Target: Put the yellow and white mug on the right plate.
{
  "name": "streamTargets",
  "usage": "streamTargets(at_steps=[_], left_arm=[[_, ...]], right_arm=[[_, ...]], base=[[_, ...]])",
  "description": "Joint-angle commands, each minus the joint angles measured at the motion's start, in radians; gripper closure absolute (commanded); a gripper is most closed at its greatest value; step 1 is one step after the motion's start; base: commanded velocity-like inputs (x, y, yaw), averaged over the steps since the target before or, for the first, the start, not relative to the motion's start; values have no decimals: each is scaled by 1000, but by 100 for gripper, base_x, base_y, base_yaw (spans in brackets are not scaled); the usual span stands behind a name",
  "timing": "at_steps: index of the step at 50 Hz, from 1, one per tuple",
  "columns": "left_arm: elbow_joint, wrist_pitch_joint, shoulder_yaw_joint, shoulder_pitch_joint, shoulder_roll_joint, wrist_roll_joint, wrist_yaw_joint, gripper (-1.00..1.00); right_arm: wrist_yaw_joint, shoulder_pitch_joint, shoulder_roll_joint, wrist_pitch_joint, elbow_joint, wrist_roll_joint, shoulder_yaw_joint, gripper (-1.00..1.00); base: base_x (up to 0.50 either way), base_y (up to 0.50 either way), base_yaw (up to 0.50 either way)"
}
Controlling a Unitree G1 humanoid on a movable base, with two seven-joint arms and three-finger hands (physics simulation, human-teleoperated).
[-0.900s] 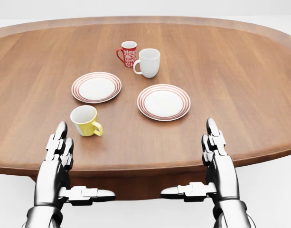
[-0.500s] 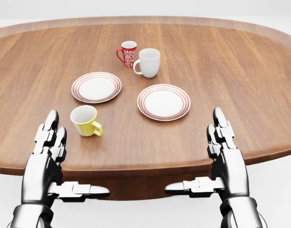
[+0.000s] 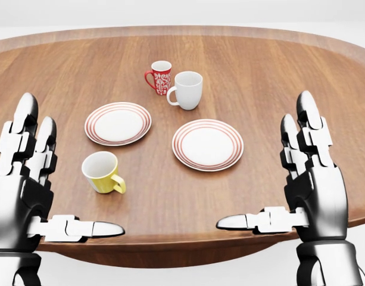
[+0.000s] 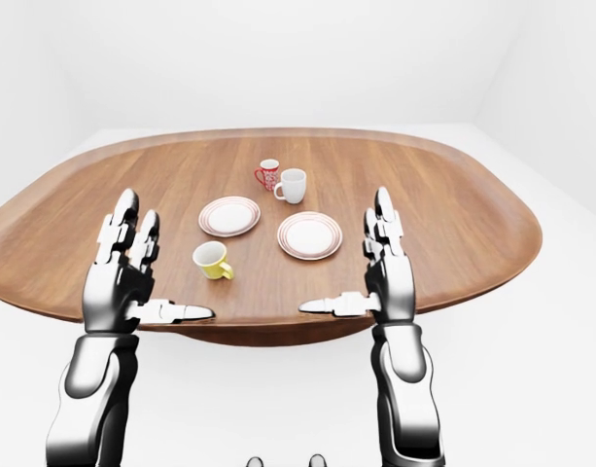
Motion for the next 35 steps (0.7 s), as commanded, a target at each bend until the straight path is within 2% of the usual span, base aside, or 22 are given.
streamTargets(at_steps=[1,4,11,32,35], left_arm=[[-37,0,8,-4,1,2,-7,-100],[-37,0,9,-3,0,1,-7,-100],[-38,0,11,-5,1,0,-6,-100],[-48,0,16,-6,2,-7,-6,-100],[-51,0,15,-5,2,-7,-6,-100]], right_arm=[[4,-3,-2,0,-52,11,-11,-100],[2,-2,-1,0,-46,9,-9,-100],[5,1,-4,0,-31,-10,-2,-100],[4,7,2,0,-43,-21,10,-100],[1,8,2,0,-45,-22,12,-100]], base=[[50,0,0],[50,0,0],[0,0,0],[9,50,0],[0,0,0]])
